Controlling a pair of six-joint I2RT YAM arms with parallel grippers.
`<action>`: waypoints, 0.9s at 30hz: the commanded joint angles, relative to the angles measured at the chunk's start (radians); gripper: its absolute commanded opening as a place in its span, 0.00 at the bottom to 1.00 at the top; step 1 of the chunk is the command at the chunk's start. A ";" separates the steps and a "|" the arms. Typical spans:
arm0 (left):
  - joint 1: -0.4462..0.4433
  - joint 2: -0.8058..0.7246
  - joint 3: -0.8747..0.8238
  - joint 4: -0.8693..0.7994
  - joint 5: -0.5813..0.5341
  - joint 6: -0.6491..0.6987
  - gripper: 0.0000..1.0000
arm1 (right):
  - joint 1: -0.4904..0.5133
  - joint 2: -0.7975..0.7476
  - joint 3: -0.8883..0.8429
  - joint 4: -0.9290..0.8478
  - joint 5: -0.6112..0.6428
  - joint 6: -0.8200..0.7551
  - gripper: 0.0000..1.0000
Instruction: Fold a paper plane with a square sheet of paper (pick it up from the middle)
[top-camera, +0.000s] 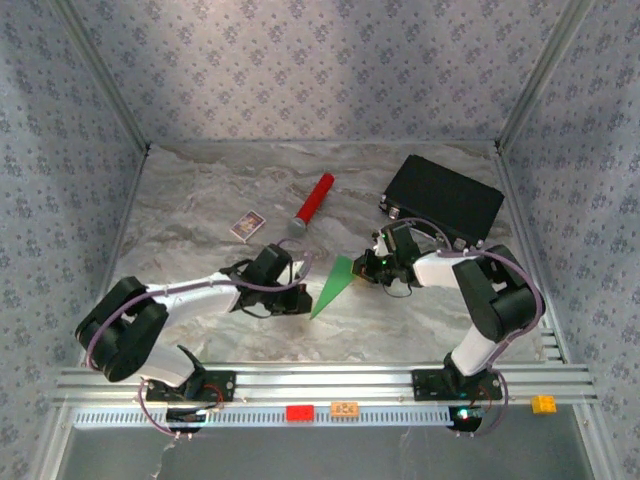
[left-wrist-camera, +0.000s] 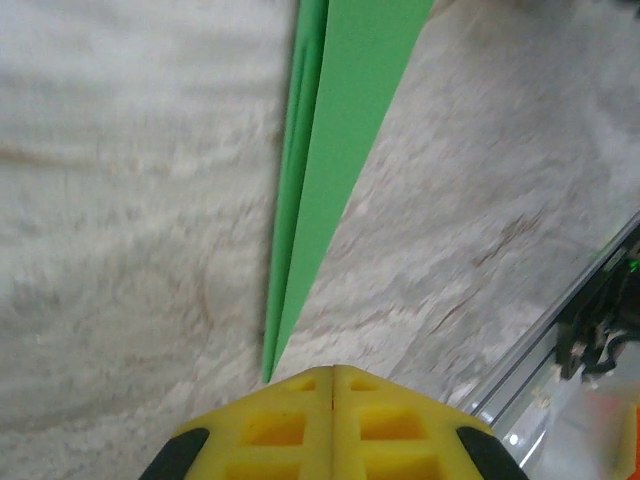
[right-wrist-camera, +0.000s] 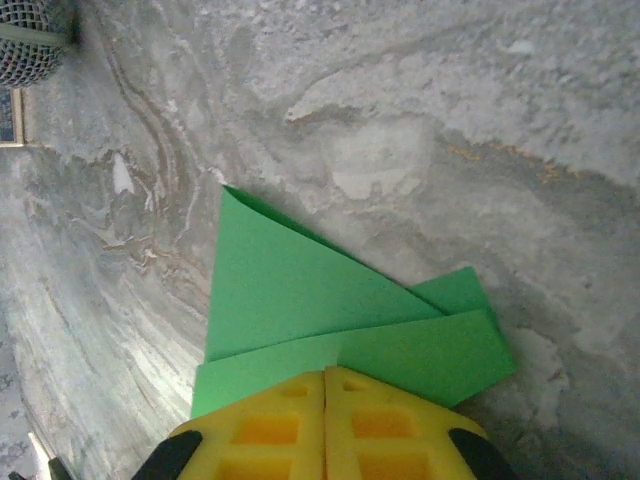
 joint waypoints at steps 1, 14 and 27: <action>0.034 0.054 0.075 -0.031 -0.022 0.048 0.07 | 0.012 -0.063 0.011 -0.062 0.021 -0.026 0.12; 0.068 0.245 0.216 -0.050 -0.015 0.094 0.10 | 0.042 -0.228 -0.112 -0.110 0.082 0.013 0.19; 0.067 0.329 0.224 -0.009 0.056 0.086 0.17 | 0.091 -0.266 -0.149 -0.094 0.115 0.052 0.20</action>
